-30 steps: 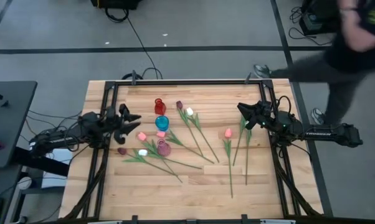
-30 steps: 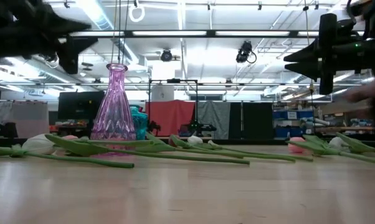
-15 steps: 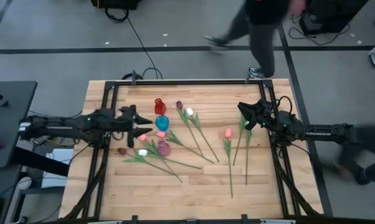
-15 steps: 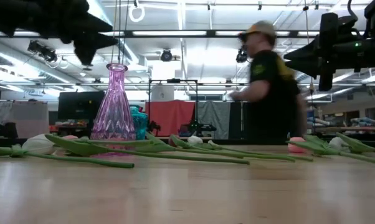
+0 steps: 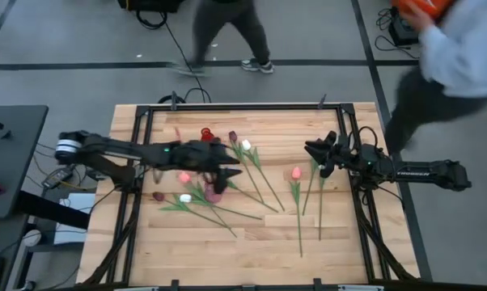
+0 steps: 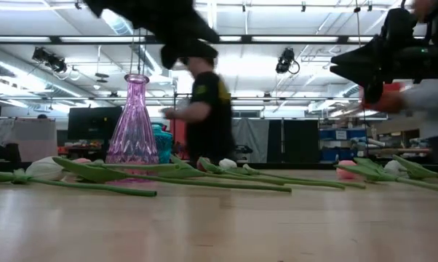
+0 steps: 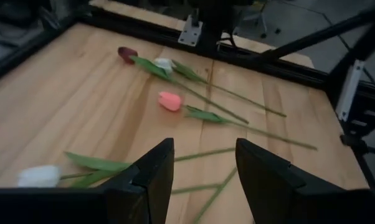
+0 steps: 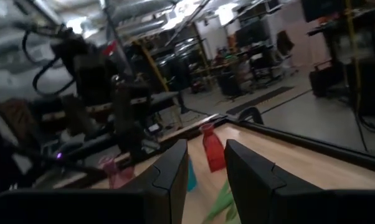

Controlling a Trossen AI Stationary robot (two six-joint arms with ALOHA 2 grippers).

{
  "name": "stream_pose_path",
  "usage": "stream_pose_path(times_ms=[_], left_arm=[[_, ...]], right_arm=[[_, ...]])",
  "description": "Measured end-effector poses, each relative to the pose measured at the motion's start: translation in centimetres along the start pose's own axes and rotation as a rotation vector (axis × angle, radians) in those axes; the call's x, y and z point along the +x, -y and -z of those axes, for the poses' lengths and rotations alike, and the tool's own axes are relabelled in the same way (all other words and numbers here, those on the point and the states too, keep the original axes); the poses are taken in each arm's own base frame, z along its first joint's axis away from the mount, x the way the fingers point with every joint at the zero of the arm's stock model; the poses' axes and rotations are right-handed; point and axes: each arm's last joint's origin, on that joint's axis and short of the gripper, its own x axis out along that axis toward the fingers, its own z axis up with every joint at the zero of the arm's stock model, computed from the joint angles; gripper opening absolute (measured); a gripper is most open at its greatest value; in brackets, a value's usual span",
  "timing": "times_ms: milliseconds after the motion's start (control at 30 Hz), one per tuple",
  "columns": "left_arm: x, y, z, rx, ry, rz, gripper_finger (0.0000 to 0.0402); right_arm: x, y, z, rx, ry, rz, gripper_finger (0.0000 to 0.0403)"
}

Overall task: Sort flowers into vase by color
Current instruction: Put the left pink flower into the blue vase

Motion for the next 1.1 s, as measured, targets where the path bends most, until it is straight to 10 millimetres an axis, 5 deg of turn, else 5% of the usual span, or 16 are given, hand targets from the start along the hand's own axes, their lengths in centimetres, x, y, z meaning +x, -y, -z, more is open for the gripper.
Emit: stream_pose_path(times_ms=[267,600,733,900,1100], left_arm=[[7.2,0.7,-2.6,0.037,-0.195,-0.129,0.0178],[14.5,-3.5,-2.2,-0.285,-0.472,-0.221,0.0178],[14.2,-0.4,-2.7,-0.213,-0.416,-0.262,0.0178],[10.6,5.4,-4.1,-0.161,-0.291,-0.313,0.0178],[7.6,12.0,-2.4,-0.249,-0.213,-0.327,0.0178]], right_arm=[[0.3,-0.3,0.0,-0.135,-0.09,-0.071,0.0119],[0.6,-1.0,-1.7,-0.278,-0.235,-0.067,0.0119],[0.5,-1.1,-1.9,-0.305,-0.269,-0.064,0.0119],[0.5,-1.1,-1.9,-0.298,-0.262,-0.067,0.0119],[0.5,-1.1,-2.0,-0.286,-0.263,-0.07,0.0119]])
